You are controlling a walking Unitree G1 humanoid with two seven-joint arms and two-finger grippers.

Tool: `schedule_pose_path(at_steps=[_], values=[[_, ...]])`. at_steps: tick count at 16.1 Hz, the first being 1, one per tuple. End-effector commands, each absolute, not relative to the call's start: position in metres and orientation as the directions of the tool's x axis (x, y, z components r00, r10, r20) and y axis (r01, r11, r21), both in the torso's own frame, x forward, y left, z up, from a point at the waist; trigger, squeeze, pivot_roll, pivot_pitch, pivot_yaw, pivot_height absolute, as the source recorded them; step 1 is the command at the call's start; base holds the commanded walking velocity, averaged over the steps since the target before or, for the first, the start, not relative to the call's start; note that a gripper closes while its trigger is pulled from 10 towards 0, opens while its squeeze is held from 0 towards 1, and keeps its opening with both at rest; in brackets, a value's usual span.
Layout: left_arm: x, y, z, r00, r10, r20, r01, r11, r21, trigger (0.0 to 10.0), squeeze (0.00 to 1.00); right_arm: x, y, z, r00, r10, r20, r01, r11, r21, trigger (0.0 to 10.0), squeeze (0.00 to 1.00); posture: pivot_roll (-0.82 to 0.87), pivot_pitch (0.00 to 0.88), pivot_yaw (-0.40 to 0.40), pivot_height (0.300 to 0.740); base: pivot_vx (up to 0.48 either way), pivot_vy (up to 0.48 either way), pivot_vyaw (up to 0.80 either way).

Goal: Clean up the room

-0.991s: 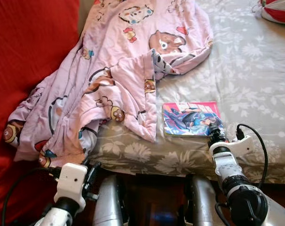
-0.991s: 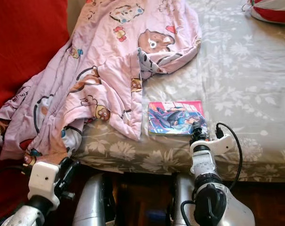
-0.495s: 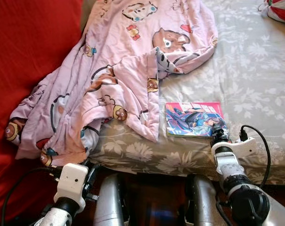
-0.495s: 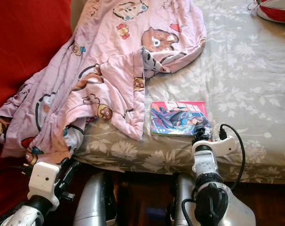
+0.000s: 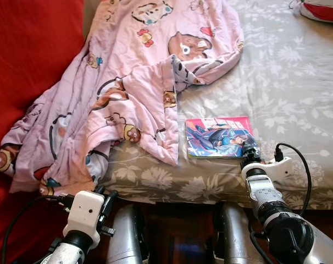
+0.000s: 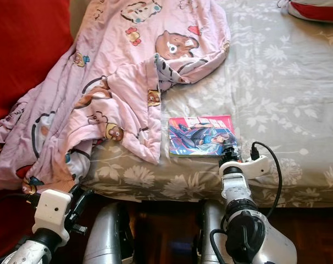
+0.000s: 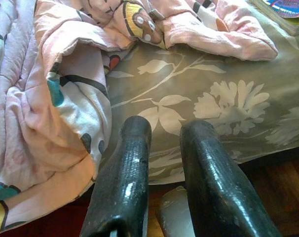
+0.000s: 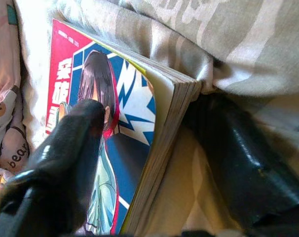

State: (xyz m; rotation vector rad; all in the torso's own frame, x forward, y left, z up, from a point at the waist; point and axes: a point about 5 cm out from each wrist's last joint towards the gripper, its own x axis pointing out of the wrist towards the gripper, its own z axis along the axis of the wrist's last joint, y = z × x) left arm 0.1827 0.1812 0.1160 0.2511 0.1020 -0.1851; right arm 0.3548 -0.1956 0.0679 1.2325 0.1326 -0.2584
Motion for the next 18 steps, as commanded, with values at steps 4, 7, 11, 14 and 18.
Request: schedule_pose_path(at_steps=[4, 7, 11, 14, 18], values=[[0.179, 0.179, 0.110, 0.973, -0.171, -0.158, 0.206, 0.949, 0.237, 10.0, 0.00, 0.353, -0.178, 0.061, 0.967, -0.033, -0.253, 0.250, 0.327, 0.911, 0.0, 0.00, 0.35, 0.276, 0.114, 0.549, 0.000, 0.000, 0.00], [0.179, 0.180, 0.109, 0.972, -0.169, -0.161, 0.204, 0.949, 0.239, 10.0, 0.00, 0.354, -0.175, 0.063, 0.970, -0.017, -0.243, 0.235, 0.338, 0.911, 0.0, 0.00, 0.35, 0.275, 0.114, 0.549, 0.000, 0.000, 0.00], [0.185, 0.179, 0.105, 0.974, -0.161, -0.161, 0.197, 0.950, 0.241, 10.0, 0.00, 0.347, -0.178, 0.054, 0.963, -0.047, -0.267, 0.266, 0.354, 0.897, 0.0, 0.00, 0.33, 0.260, 0.107, 0.549, 0.000, 0.000, 0.00], [0.192, 0.179, 0.101, 0.976, -0.152, -0.157, 0.187, 0.952, 0.242, 10.0, 0.00, 0.330, -0.191, 0.034, 0.952, -0.109, -0.287, 0.307, 0.357, 0.882, 0.0, 0.00, 0.31, 0.233, 0.102, 0.549, 0.000, 0.000, 0.00], [0.207, 0.179, 0.092, 0.978, -0.149, -0.149, 0.183, 0.951, 0.250, 10.0, 0.00, 0.291, -0.205, -0.002, 0.915, -0.194, -0.354, 0.400, 0.332, 0.854, 0.0, 0.00, 0.25, 0.157, 0.085, 0.549, 0.000, 0.000, 0.00]])
